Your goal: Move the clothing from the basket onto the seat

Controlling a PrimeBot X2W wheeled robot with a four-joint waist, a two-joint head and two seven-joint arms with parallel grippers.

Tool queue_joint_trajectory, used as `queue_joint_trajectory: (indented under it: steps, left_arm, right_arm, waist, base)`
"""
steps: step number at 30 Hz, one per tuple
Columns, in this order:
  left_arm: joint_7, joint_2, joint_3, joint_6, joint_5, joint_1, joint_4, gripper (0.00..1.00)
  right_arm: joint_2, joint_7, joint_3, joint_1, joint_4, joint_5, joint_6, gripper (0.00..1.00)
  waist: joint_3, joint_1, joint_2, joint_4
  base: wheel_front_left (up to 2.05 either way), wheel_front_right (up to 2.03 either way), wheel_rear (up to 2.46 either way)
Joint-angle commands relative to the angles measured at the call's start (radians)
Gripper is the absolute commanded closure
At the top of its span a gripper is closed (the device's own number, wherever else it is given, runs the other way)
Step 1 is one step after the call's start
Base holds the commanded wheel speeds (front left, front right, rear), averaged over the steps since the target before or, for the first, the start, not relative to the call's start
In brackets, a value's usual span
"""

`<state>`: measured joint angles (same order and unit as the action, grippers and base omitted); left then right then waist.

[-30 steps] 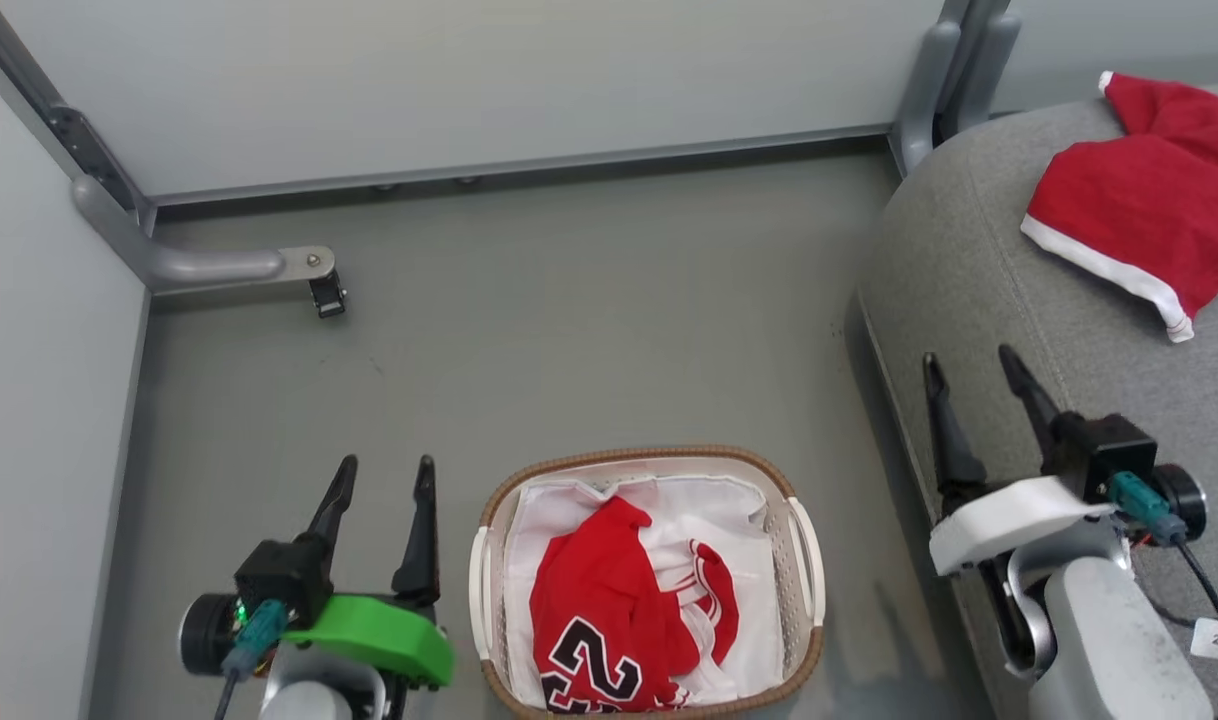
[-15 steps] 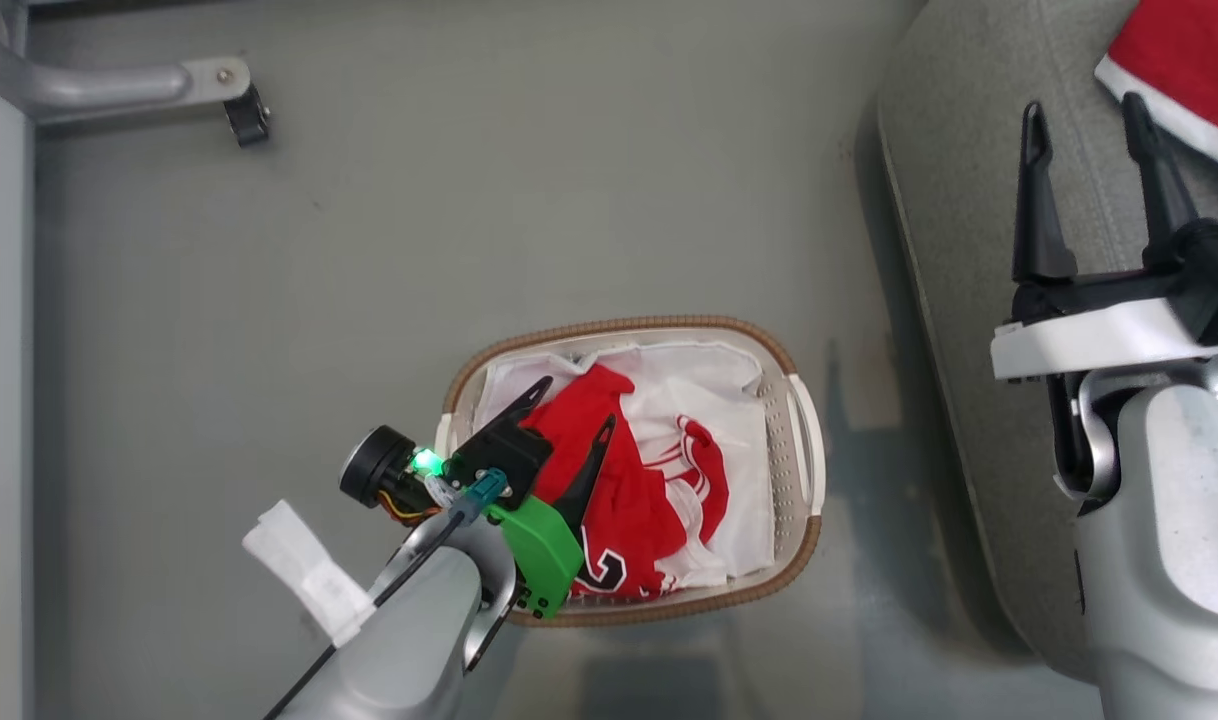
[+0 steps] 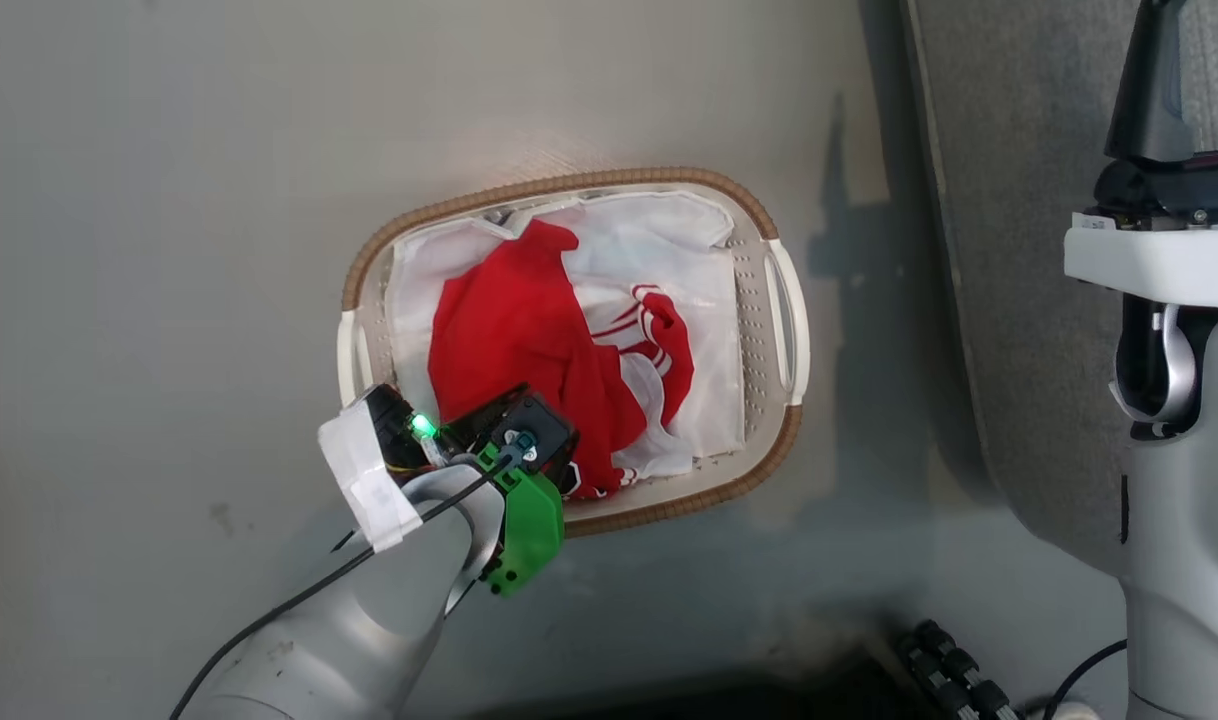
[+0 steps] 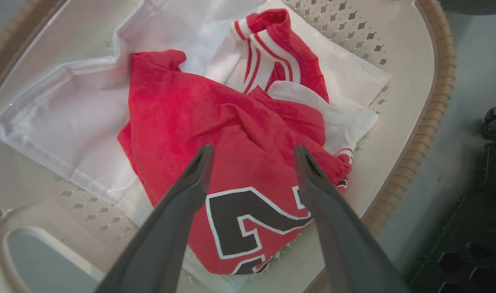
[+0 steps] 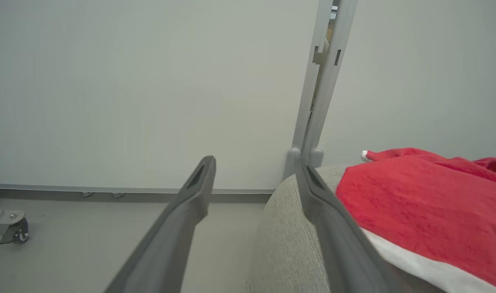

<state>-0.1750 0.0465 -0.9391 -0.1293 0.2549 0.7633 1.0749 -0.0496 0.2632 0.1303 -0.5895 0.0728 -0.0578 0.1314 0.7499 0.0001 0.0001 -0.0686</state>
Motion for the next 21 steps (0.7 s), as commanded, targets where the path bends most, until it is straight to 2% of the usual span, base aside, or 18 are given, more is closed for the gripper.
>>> queue_joint_trajectory:
  steps: [1, 5, 9, 15, 17, 18, 19, 20, 21]
  left_arm:
    - [0.006, 0.007, -0.015, -0.002, 0.012, 0.040, 0.012, 0.00]
    - [0.026, 0.007, -0.051, 0.001, 0.012, 0.078, 0.053, 0.00]
    - [0.047, 0.007, -0.065, 0.036, 0.016, 0.110, 0.087, 0.00]
    - [0.081, 0.007, -0.082, 0.114, 0.016, 0.144, 0.130, 0.00]
    - [0.097, 0.007, -0.084, 0.124, 0.025, 0.150, 0.139, 0.00]
    - [0.104, 0.007, -0.086, 0.128, 0.025, 0.151, 0.141, 0.18]
    - [0.107, 0.007, -0.088, 0.130, 0.028, 0.152, 0.142, 0.55]
    - [0.110, 0.007, -0.090, 0.131, 0.030, 0.152, 0.141, 0.69]
    - [0.110, 0.007, -0.093, 0.131, 0.034, 0.150, 0.140, 1.00]
  right_arm:
    - [-0.002, 0.002, 0.001, -0.019, 0.013, -0.007, -0.001, 0.00]
    - [-0.002, 0.002, -0.009, -0.028, 0.035, -0.031, -0.001, 0.00]
    - [-0.002, 0.002, -0.028, -0.044, 0.031, -0.052, -0.001, 0.00]
    - [-0.002, 0.002, -0.058, -0.056, 0.032, -0.076, -0.001, 0.00]
    - [-0.002, 0.002, -0.064, -0.056, 0.030, -0.080, -0.001, 0.00]
    - [-0.002, 0.002, -0.066, -0.056, 0.028, -0.081, -0.001, 0.00]
    - [-0.002, 0.002, -0.068, -0.056, 0.026, -0.084, -0.001, 0.00]
    - [-0.002, 0.002, -0.070, -0.055, 0.025, -0.085, -0.001, 0.00]
    - [-0.002, 0.002, -0.072, -0.054, 0.024, -0.087, -0.001, 0.00]
  waist:
    - [0.124, -0.0001, -0.0001, -0.071]
    - [0.158, -0.0001, -0.0001, -0.083]
    - [0.181, -0.0001, -0.0001, -0.095]
    - [0.198, -0.0001, -0.0001, -0.110]
    - [0.201, -0.0001, -0.0001, -0.112]
    - [0.201, -0.0001, -0.0001, -0.112]
    - [0.200, -0.0001, -0.0001, -0.113]
    - [0.199, -0.0001, -0.0001, -0.113]
    - [0.197, -0.0001, -0.0001, -0.113]
  base:
    - [0.00, 0.00, 0.00]
    - [0.00, 0.00, 0.00]
    - [0.00, 0.00, 0.00]
    - [0.00, 0.00, 0.00]
    - [0.00, 0.00, 0.00]
    - [0.00, 0.00, 0.00]
    - [0.00, 0.00, 0.00]
    - [0.00, 0.00, 0.00]
    - [0.00, 0.00, 0.00]
